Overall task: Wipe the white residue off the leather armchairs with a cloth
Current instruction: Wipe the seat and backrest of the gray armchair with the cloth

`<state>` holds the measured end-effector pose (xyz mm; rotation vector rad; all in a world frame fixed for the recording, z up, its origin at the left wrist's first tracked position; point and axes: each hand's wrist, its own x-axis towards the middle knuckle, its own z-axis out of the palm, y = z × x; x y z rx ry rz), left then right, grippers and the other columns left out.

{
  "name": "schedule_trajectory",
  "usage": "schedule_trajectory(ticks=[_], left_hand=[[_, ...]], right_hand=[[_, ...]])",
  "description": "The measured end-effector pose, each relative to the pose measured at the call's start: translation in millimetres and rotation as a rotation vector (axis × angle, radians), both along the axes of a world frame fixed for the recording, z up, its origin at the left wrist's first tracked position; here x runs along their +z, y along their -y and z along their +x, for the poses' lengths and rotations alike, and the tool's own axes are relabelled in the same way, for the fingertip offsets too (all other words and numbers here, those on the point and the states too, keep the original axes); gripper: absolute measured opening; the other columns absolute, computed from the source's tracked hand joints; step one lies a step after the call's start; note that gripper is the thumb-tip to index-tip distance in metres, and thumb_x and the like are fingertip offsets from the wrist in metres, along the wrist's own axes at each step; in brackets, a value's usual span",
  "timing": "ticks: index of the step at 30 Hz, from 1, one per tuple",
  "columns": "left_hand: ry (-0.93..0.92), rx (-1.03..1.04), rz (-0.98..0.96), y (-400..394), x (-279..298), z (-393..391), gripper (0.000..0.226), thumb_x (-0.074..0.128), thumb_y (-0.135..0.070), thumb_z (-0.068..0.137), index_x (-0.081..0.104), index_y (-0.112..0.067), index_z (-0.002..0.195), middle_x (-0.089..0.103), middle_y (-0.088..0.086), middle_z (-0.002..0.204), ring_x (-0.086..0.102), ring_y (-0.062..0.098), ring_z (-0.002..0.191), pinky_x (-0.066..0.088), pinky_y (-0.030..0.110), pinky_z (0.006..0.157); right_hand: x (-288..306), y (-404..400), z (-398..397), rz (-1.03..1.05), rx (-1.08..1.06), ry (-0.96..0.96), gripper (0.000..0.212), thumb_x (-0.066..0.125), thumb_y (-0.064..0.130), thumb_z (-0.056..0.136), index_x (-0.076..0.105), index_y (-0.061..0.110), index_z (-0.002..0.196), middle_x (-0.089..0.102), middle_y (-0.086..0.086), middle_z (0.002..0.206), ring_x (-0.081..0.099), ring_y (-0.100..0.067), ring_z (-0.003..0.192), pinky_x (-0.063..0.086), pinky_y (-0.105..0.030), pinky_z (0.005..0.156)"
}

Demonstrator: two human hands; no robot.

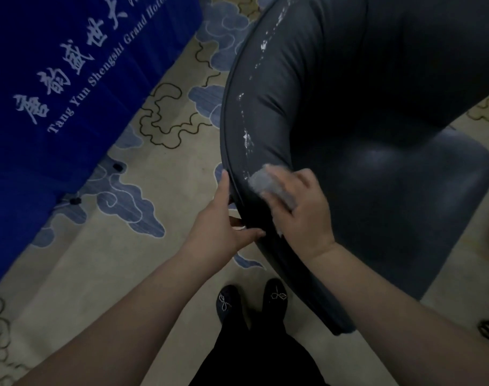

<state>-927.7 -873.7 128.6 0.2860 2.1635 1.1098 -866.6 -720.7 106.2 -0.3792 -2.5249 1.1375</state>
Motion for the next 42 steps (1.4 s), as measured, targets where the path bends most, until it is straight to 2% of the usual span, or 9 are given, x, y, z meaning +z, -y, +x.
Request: schedule_trajectory(ticks=[3, 8, 17, 23, 26, 30, 34, 38, 42], left_hand=[[0.002, 0.007, -0.008, -0.5, -1.9, 1.2, 0.119, 0.085, -0.017, 0.069, 0.003, -0.039, 0.152, 0.053, -0.025, 0.112, 0.066, -0.006, 0.082, 0.049, 0.008, 0.068], [0.018, 0.01, -0.01, -2.3, -1.3, -0.5, 0.121, 0.086, -0.019, 0.069, 0.001, -0.043, 0.151, 0.047, -0.034, 0.108, 0.067, -0.003, 0.081, 0.057, 0.022, 0.074], [-0.078, 0.009, -0.064, -12.4, 5.1, -22.5, 0.11, 0.083, -0.029, 0.072, 0.007, -0.045, 0.15, 0.049, -0.016, 0.137, 0.068, 0.006, 0.09, 0.056, 0.032, 0.085], [-0.144, 0.028, -0.047, -17.2, 0.1, -55.7, 0.098, 0.08, -0.034, 0.073, 0.016, -0.052, 0.145, 0.054, -0.03, 0.12, 0.066, 0.006, 0.096, 0.054, 0.021, 0.08], [-0.133, 0.012, -0.035, -19.6, 0.0, -71.8, 0.087, 0.082, -0.034, 0.067, 0.026, -0.07, 0.124, 0.058, -0.037, 0.101, 0.065, 0.0, 0.091, 0.052, 0.014, 0.071], [-0.138, -0.052, -0.046, -30.1, -2.5, -96.9, 0.098, 0.086, -0.038, 0.064, 0.025, -0.044, 0.141, 0.056, -0.027, 0.107, 0.062, 0.007, 0.101, 0.053, 0.026, 0.083], [-0.099, -0.124, -0.026, -34.2, 0.6, -131.5, 0.114, 0.086, -0.036, 0.066, 0.009, -0.046, 0.149, 0.05, -0.021, 0.12, 0.065, 0.005, 0.093, 0.054, 0.013, 0.073], [-0.014, -0.244, -0.005, -36.4, 3.8, -157.8, 0.115, 0.087, -0.025, 0.066, 0.011, -0.04, 0.15, 0.051, -0.011, 0.137, 0.064, 0.015, 0.105, 0.056, 0.04, 0.087], [0.01, -0.304, 0.022, -36.2, 1.3, -170.8, 0.116, 0.087, -0.019, 0.066, 0.011, -0.033, 0.152, 0.058, -0.008, 0.129, 0.062, 0.01, 0.108, 0.054, 0.035, 0.09]], right_hand=[[-0.4, 0.7, -16.6, 0.159, 0.216, 0.002, 0.041, 0.071, 0.018, 0.081, 0.065, 0.018, 0.122, 0.048, -0.009, 0.086, 0.048, -0.021, 0.074, 0.047, -0.036, 0.061], [-0.7, -26.9, -79.0, 0.09, 0.016, 0.021, 0.038, 0.067, 0.024, 0.086, 0.064, 0.017, 0.123, 0.05, -0.012, 0.096, 0.054, -0.025, 0.082, 0.047, -0.031, 0.076], [-4.5, -28.9, -73.3, 0.156, 0.228, -0.054, 0.038, 0.073, 0.015, 0.08, 0.068, 0.015, 0.118, 0.048, -0.012, 0.082, 0.049, -0.024, 0.073, 0.048, -0.039, 0.065], [0.9, -37.3, -95.9, 0.154, 0.232, -0.092, 0.037, 0.07, 0.011, 0.083, 0.067, 0.013, 0.119, 0.046, -0.011, 0.082, 0.05, -0.027, 0.074, 0.047, -0.039, 0.069], [-1.7, -30.1, -79.4, 0.163, 0.295, -0.089, 0.036, 0.071, 0.004, 0.079, 0.071, 0.014, 0.114, 0.048, -0.012, 0.078, 0.049, -0.026, 0.07, 0.044, -0.034, 0.065], [5.6, -39.4, -132.5, 0.271, 0.177, -0.072, 0.026, 0.068, 0.016, 0.083, 0.073, 0.014, 0.108, 0.05, -0.015, 0.078, 0.052, -0.03, 0.071, 0.044, -0.036, 0.066], [15.8, -60.9, -180.8, 0.237, 0.009, 0.054, 0.03, 0.066, 0.026, 0.086, 0.07, 0.016, 0.115, 0.047, -0.012, 0.085, 0.052, -0.031, 0.082, 0.044, -0.038, 0.076], [19.0, -43.0, -145.9, 0.172, 0.075, 0.016, 0.03, 0.064, 0.02, 0.087, 0.069, 0.015, 0.116, 0.047, -0.011, 0.081, 0.049, -0.024, 0.073, 0.044, -0.035, 0.066], [14.1, -23.4, -137.3, 0.214, 0.039, 0.039, 0.029, 0.07, 0.018, 0.081, 0.072, 0.017, 0.11, 0.05, -0.009, 0.079, 0.05, -0.024, 0.072, 0.044, -0.036, 0.065]])
